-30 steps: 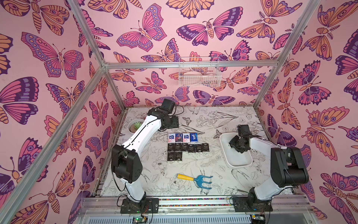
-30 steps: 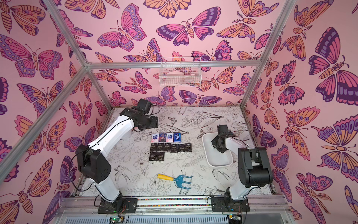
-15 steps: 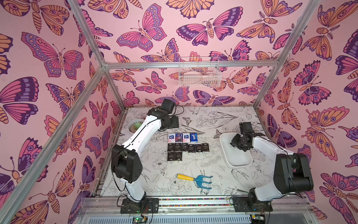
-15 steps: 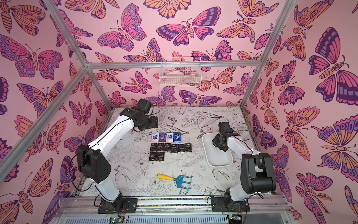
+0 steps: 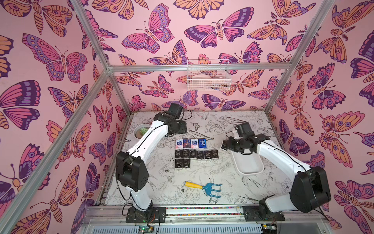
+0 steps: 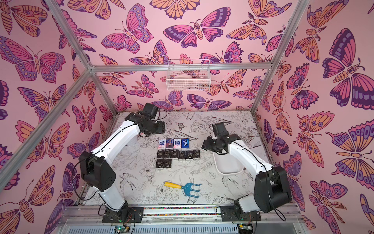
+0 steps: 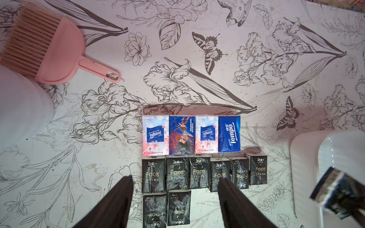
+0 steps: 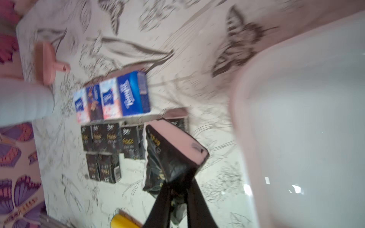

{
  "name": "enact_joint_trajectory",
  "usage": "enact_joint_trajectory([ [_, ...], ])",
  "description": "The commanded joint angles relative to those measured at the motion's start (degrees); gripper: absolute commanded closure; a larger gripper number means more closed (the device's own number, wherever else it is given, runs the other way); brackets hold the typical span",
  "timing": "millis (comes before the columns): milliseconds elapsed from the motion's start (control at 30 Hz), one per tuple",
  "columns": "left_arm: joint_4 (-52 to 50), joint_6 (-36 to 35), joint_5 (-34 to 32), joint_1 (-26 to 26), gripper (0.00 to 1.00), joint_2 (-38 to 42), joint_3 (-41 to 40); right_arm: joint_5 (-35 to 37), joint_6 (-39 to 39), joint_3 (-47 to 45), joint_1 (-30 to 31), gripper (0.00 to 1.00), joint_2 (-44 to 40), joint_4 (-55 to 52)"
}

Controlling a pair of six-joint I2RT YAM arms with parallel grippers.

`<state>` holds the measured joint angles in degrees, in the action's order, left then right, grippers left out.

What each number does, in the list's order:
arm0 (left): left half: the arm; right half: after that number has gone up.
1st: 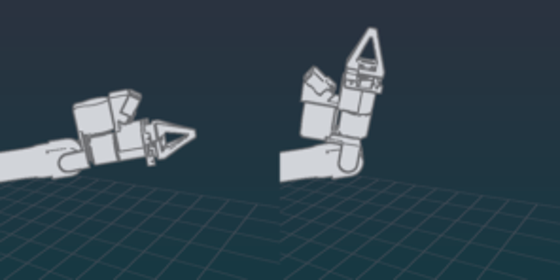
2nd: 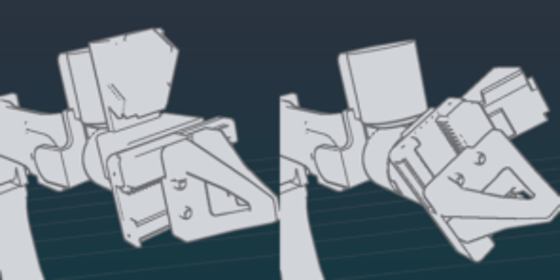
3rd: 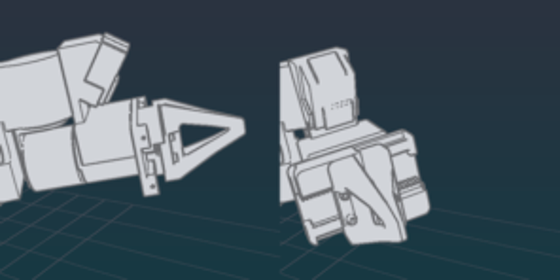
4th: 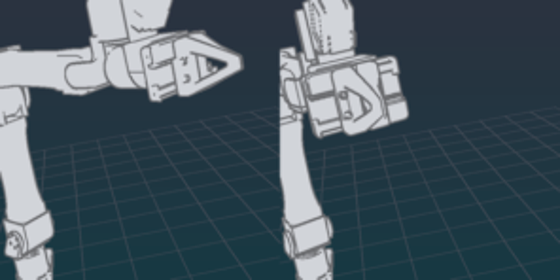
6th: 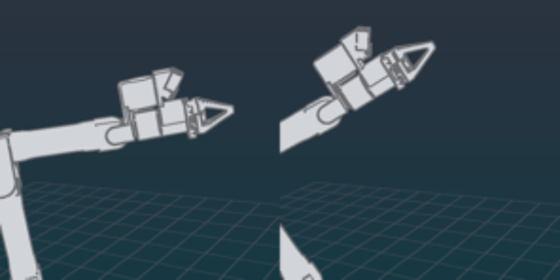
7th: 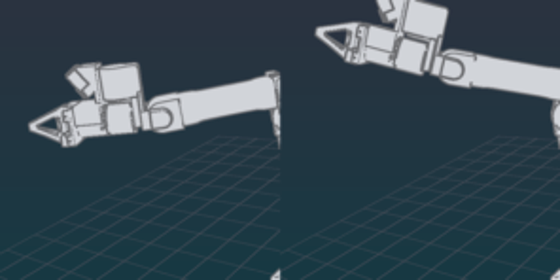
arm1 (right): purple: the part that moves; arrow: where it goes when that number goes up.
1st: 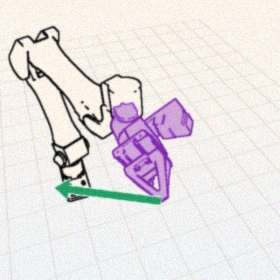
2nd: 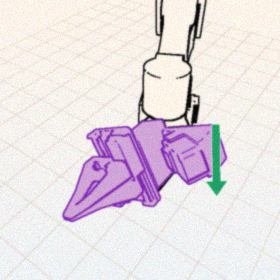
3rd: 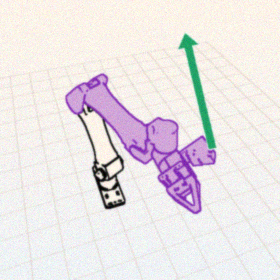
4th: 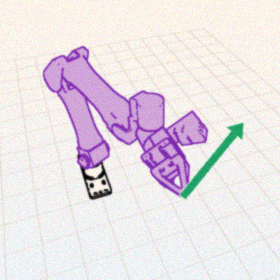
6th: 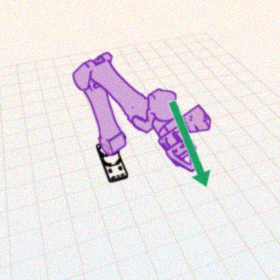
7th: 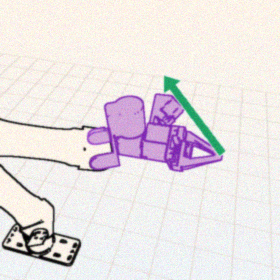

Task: Take the pocket tissues out of the storage box
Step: Place the pocket tissues at the center of the board.

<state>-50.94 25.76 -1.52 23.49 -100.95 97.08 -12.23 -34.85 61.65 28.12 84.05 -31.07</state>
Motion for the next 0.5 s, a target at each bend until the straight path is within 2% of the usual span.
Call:
enact_joint_trajectory([
  [0, -0.9, 0.2, -1.0, -0.3, 0.26, 1.8, -0.4, -4.8, -0.1, 0.5, 8.1, 0.82, 4.2, 1.6],
  [167, -1.5, 0.3, -1.5, -0.3, 0.26, 2.3, -0.4, -5.0, -3.7, 0.1, 15.5, 0.80, 11.1, 7.9],
  [300, -1.8, 0.2, -1.9, -0.3, 0.26, 3.0, -0.4, -6.4, -5.7, -0.2, 17.5, 0.80, 15.6, 12.5],
  [467, -2.1, -0.1, -2.2, -0.2, 0.26, 3.5, -0.3, -7.3, -6.1, 1.4, 19.3, 0.78, 20.6, 13.5],
])
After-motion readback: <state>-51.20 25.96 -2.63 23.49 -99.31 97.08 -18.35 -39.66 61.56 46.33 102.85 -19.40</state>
